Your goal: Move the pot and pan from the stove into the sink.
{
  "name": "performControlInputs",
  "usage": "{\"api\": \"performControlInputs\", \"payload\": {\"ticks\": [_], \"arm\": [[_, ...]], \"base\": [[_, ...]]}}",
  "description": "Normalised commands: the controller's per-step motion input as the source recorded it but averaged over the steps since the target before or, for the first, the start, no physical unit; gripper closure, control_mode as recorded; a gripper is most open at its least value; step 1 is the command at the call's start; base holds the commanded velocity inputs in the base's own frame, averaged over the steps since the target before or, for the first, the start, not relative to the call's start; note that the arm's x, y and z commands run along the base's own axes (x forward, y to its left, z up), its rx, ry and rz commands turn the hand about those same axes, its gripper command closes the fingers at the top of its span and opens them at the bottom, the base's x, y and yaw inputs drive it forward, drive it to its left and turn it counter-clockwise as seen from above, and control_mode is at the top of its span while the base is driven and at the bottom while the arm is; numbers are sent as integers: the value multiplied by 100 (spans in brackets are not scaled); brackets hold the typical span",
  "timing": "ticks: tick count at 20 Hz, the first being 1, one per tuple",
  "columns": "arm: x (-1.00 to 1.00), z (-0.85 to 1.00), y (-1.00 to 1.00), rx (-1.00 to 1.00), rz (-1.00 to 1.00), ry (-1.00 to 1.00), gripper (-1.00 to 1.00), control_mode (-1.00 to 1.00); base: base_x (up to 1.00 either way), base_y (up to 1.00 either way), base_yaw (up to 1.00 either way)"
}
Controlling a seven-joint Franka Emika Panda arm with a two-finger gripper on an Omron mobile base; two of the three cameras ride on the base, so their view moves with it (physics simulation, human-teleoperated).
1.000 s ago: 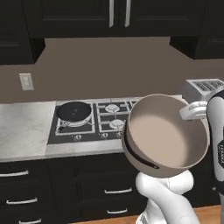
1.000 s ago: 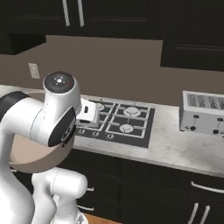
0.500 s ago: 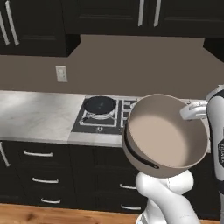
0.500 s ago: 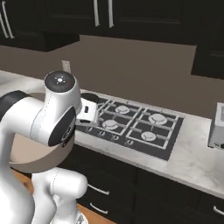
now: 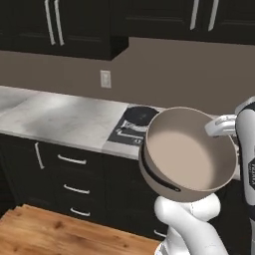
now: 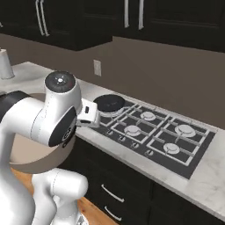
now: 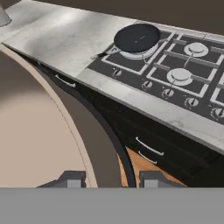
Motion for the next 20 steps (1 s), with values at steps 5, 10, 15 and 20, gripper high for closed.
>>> {"api": "performControlInputs", "payload": {"ticks": [5,10,15,20], "arm": [[0,0,0,0,0,0,100,100],[0,0,0,0,0,0,100,100],[0,0,0,0,0,0,100,100],[0,0,0,0,0,0,100,100]], "base": [[-22,-12,41],[-16,-10,43],[-9,-7,44],[-5,-7,43]]}}
